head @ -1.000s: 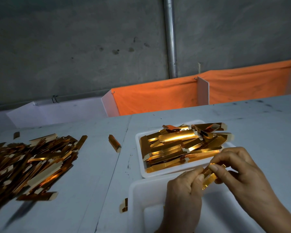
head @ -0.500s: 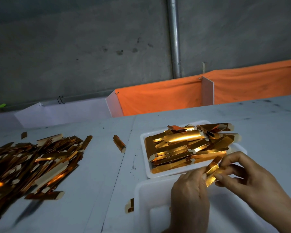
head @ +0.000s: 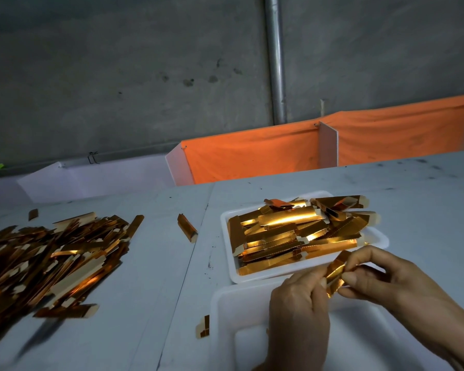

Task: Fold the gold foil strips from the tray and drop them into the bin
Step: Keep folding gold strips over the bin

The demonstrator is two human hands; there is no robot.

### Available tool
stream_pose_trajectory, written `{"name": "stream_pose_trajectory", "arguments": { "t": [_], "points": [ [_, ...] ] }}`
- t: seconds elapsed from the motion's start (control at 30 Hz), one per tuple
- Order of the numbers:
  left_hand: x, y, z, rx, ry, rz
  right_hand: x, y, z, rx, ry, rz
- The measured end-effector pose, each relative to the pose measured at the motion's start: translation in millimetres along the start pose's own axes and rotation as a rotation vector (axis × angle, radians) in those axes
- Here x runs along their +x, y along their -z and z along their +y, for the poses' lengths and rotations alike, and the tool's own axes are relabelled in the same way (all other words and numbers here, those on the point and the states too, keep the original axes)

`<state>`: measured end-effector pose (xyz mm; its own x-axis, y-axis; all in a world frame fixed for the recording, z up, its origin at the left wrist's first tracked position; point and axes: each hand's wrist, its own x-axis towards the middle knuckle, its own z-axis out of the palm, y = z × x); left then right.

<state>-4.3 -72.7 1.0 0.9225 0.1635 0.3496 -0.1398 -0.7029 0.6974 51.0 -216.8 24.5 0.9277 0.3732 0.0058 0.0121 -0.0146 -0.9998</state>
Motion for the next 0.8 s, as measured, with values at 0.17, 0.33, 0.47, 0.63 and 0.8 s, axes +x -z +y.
{"name": "stream_pose_trajectory", "arguments": {
  "t": [0.17,0.33,0.47,0.63,0.8],
  "points": [
    [1.2,-2.5,-2.9,-0.076,-0.014,0.011,-0.6,-3.8,-0.7,-0.011,0.049,0.027],
    [0.2,-4.4,-1.9,-0.081,-0.068,0.06,-0.3,-6.3,0.9,0.026,0.092,0.102],
    [-0.8,-2.8,2.8,-0.066,-0.116,0.024,-1.4,-6.6,0.5,0.076,0.135,0.137],
    [0.4,-3.4,3.8,-0.011,-0.066,0.007,-0.6,-9.1,1.8,0.014,0.155,0.153],
    [-1.0,-6.5,3.1,-0.017,-0.035,0.1,-0.3,-9.5,3.5,-0.06,0.143,0.159]
  ]
}}
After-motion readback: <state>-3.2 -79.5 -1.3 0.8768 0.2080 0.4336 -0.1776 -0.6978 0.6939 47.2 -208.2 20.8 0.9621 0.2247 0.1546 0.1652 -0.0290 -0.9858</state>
